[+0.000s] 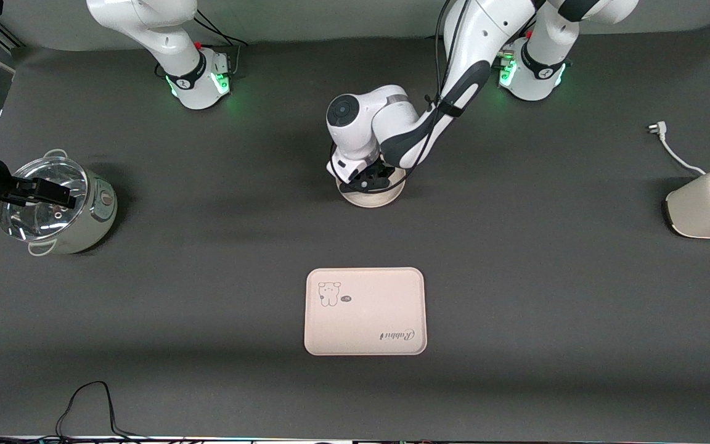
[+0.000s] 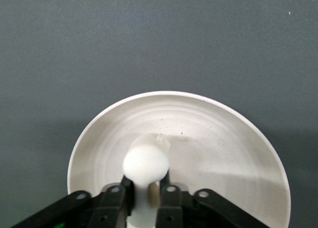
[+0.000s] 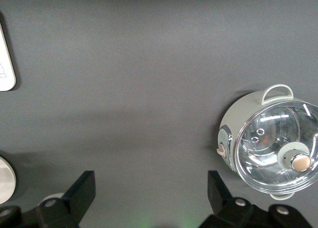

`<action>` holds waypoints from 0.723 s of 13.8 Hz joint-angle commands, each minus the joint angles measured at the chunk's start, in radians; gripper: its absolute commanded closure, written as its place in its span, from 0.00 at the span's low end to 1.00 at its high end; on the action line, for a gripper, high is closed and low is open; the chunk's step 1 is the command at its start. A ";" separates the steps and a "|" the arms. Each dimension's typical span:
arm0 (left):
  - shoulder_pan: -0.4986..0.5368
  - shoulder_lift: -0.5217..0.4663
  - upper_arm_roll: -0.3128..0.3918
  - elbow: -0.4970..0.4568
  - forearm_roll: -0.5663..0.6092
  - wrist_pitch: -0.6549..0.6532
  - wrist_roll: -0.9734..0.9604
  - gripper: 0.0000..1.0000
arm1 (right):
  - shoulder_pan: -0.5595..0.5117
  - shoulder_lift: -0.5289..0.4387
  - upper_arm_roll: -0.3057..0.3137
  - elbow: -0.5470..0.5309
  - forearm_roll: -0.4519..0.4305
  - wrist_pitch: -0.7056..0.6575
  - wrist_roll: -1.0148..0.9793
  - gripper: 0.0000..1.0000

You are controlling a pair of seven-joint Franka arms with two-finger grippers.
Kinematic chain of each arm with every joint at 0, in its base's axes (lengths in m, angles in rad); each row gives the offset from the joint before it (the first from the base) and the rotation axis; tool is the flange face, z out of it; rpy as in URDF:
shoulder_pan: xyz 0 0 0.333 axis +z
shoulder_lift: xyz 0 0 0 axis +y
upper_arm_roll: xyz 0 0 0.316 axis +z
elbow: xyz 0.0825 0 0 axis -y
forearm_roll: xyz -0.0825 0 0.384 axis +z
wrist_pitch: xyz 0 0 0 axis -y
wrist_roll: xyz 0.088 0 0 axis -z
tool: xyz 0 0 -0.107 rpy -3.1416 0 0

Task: Place bun in plate and plate on tray
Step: 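Lower the bun onto the plate and open the left gripper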

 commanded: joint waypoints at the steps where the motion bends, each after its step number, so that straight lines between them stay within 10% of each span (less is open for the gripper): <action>1: -0.013 -0.001 0.012 -0.011 0.032 0.024 -0.036 0.02 | 0.003 -0.022 -0.006 -0.019 0.012 0.004 -0.014 0.00; 10: -0.013 0.002 0.012 -0.008 0.034 0.030 -0.039 0.00 | 0.003 -0.022 -0.006 -0.024 0.012 0.004 -0.014 0.00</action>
